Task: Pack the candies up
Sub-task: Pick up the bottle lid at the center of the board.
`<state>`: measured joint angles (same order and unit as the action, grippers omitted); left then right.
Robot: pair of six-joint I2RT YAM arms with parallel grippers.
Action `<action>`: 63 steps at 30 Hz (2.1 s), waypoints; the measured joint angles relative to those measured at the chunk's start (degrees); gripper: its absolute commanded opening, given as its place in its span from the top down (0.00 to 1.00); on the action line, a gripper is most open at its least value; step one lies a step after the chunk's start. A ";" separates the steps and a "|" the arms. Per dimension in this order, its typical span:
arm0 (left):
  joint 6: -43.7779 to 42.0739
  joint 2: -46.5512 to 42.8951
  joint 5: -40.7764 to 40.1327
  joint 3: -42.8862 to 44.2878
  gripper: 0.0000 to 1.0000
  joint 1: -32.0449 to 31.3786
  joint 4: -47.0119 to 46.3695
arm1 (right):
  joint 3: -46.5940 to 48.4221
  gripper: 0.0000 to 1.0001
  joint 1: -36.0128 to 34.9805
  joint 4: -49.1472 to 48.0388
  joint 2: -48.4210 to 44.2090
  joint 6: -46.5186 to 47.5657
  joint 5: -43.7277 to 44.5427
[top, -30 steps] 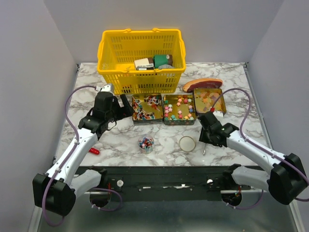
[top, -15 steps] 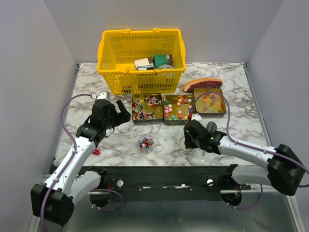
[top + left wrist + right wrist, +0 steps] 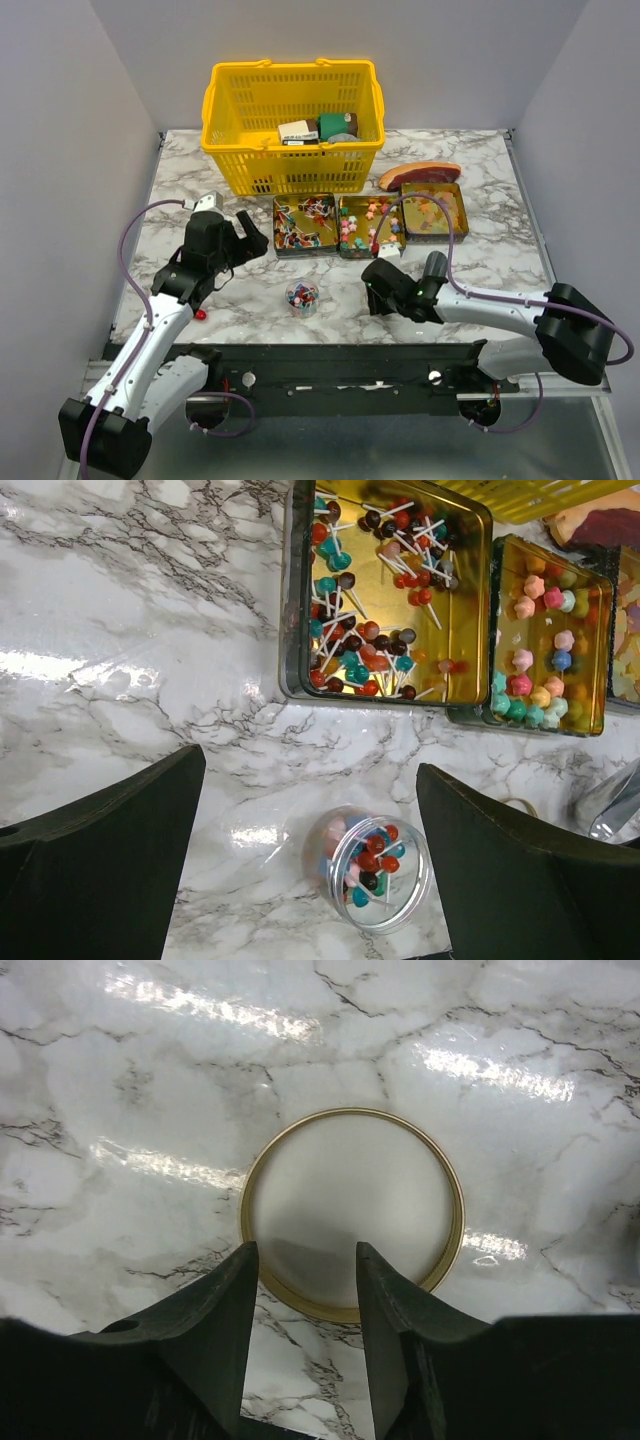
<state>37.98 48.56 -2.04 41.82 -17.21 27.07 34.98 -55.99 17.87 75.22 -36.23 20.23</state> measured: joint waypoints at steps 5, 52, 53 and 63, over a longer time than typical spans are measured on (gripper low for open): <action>-0.09 -0.46 0.04 -0.50 0.01 0.00 0.33 | 3.65 0.49 -2.86 0.42 1.42 -0.17 2.51; -2.05 -8.63 27.50 -4.76 0.02 0.00 -18.51 | 21.90 0.99 0.98 1.18 -33.57 8.85 -32.59; -2.40 -8.90 29.51 -4.76 0.02 0.00 -20.04 | 23.26 0.99 0.98 1.20 -33.22 9.01 -35.23; -1.73 -7.37 55.87 -1.57 0.01 -1.42 -41.86 | 27.93 0.99 0.98 0.37 -27.85 6.82 -57.16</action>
<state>36.25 41.19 53.82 40.25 -18.63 -14.79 62.92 -55.00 18.24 47.37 -29.41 -36.93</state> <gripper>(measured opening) 0.985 0.012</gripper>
